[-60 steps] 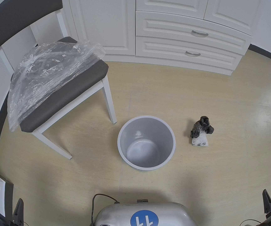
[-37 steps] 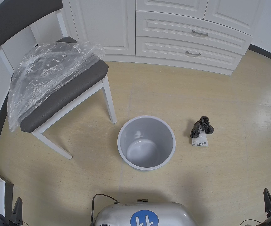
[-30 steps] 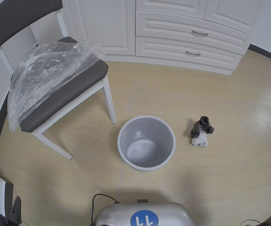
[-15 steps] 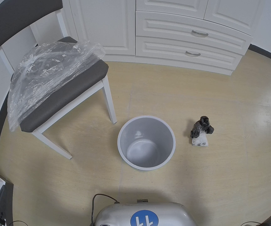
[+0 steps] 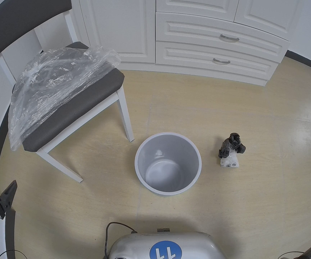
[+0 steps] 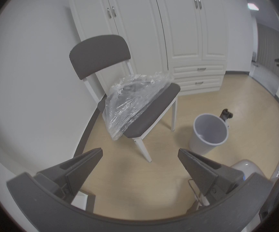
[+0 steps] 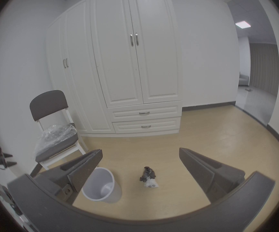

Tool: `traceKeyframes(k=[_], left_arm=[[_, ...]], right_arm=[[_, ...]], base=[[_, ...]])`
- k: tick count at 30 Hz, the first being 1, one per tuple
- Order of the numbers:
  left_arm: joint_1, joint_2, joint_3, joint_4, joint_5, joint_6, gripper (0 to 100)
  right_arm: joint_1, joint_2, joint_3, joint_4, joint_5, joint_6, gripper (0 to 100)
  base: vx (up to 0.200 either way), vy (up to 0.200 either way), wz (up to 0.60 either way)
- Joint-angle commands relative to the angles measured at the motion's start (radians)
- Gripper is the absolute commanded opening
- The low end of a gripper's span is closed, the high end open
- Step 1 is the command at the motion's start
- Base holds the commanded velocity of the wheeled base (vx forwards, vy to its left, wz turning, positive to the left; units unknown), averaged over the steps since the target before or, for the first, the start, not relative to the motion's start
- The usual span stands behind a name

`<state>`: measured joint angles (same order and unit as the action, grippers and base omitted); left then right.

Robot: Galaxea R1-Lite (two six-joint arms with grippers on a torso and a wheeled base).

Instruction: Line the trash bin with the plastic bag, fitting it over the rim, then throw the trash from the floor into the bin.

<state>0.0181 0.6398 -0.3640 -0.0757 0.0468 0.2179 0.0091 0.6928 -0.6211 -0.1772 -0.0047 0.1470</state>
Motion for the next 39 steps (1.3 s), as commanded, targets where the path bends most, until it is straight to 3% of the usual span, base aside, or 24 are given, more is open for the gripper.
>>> traceKeyframes(k=[1,8,15,26,39], left_arm=[[0.048,0.251,-0.056,-0.01,0.03,0.054,100],[0.108,0.482,-0.062,-0.223,0.031,0.118,100],[0.183,0.581,-0.059,-0.38,0.031,0.202,100],[0.224,0.613,-0.085,-0.404,0.033,0.192,100],[0.373,0.672,-0.087,-0.481,0.028,0.204,100]], right_arm=[[0.011,0.126,-0.04,-0.024,0.005,0.085,100],[-0.001,0.137,-0.014,-0.091,0.005,0.08,100],[-0.003,0.137,-0.008,-0.091,0.006,0.078,100],[-0.003,0.125,-0.003,-0.091,0.006,0.077,100],[-0.003,0.116,0.001,-0.091,0.009,0.074,100]], base=[[0.0,0.0,0.0],[0.0,0.0,0.0],[0.0,0.0,0.0],[0.0,0.0,0.0],[0.0,0.0,0.0]])
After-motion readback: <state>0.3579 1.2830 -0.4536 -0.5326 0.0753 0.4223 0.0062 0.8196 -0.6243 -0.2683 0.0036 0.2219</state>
